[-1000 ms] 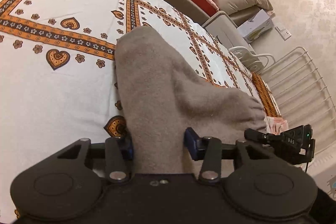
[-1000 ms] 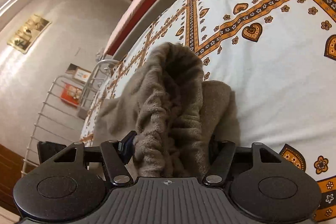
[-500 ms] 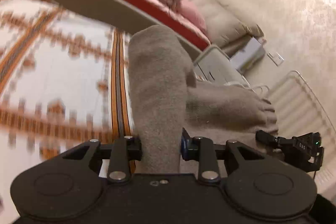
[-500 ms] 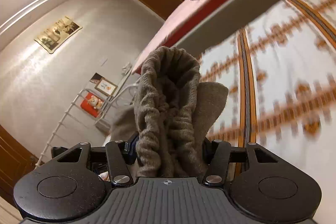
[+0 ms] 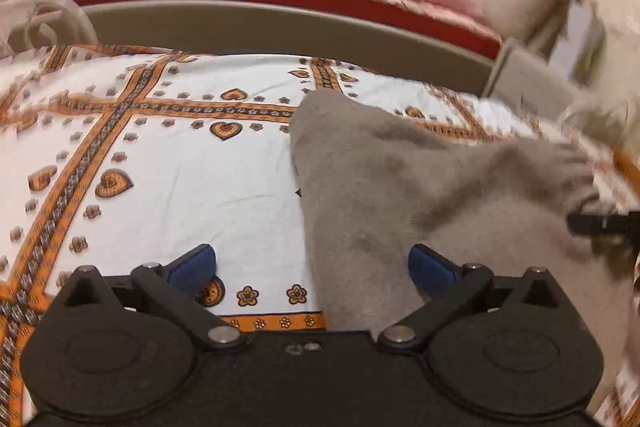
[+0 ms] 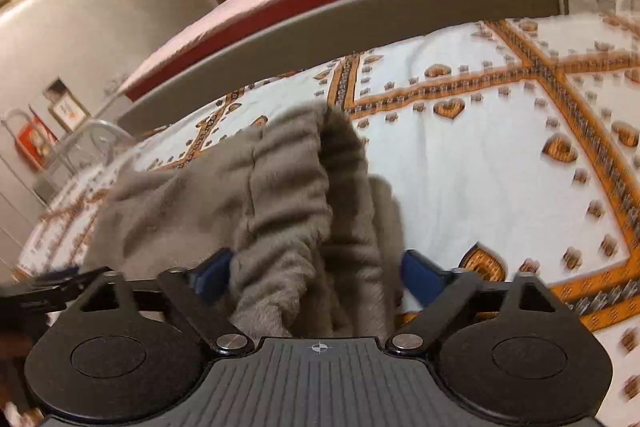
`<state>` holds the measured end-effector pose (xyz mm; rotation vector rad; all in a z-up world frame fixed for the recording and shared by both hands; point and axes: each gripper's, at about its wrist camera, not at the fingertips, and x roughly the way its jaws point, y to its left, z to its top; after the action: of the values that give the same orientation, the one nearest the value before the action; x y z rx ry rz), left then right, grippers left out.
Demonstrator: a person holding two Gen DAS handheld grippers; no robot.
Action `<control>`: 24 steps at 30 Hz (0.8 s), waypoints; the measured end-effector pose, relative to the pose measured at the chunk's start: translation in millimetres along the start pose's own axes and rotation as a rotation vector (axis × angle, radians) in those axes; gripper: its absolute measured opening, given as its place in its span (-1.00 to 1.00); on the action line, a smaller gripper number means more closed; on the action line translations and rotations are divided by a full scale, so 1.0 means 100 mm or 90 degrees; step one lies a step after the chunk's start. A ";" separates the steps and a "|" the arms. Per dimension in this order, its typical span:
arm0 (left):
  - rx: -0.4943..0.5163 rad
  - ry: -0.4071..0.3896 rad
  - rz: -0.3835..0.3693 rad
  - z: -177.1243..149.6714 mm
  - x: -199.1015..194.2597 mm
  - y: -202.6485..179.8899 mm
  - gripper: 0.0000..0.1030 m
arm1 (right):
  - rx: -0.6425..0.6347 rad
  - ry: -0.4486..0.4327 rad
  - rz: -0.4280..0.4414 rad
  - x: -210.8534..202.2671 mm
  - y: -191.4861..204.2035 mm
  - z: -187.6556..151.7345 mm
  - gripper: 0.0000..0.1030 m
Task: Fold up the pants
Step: 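Release the pants and lift both tools away from the stack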
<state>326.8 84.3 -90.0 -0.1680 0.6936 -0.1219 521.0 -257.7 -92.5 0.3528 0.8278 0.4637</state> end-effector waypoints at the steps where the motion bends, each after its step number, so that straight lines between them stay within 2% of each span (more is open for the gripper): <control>1: 0.002 -0.006 0.006 0.04 -0.05 0.01 0.89 | -0.004 -0.008 -0.003 -0.04 0.03 0.01 0.76; 2: -0.001 -0.022 0.021 0.07 -0.13 -0.01 0.84 | -0.007 -0.016 -0.004 -0.10 0.07 0.03 0.76; 4: -0.018 -0.081 0.040 0.11 -0.26 0.00 0.87 | -0.031 -0.066 0.012 -0.27 0.15 0.07 0.76; 5: -0.028 -0.087 0.047 0.13 -0.26 0.01 0.87 | -0.045 -0.082 0.009 -0.30 0.19 0.07 0.76; 6: -0.031 -0.066 0.056 0.12 -0.21 0.02 0.87 | -0.054 -0.085 -0.003 -0.28 0.21 0.07 0.76; 8: -0.018 -0.023 0.057 0.01 -0.10 0.05 0.89 | -0.059 -0.023 -0.069 -0.09 0.17 0.04 0.84; 9: -0.027 -0.028 0.043 -0.06 -0.11 0.09 0.89 | -0.028 -0.002 -0.071 -0.01 0.08 -0.01 0.96; 11: -0.048 -0.035 0.025 -0.09 -0.24 0.16 0.88 | 0.019 -0.021 -0.043 -0.08 -0.01 -0.04 0.96; 14: -0.016 -0.053 0.040 -0.09 -0.50 0.15 0.84 | 0.020 -0.073 -0.023 -0.40 0.04 -0.14 0.96; 18: -0.011 -0.063 0.038 -0.17 -0.90 0.05 0.87 | -0.007 -0.091 -0.029 -0.92 0.11 -0.35 0.96; 21: 0.021 -0.066 0.031 -0.41 -1.32 -0.13 0.88 | -0.033 -0.092 -0.051 -1.35 0.23 -0.51 1.00; 24: 0.062 -0.068 0.038 -0.69 -1.74 -0.31 0.88 | -0.015 -0.104 -0.032 -1.77 0.31 -0.67 1.00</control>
<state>147.9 75.4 -27.9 -0.0597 0.5847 -0.0882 358.0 -315.9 -10.2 0.3427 0.6707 0.3923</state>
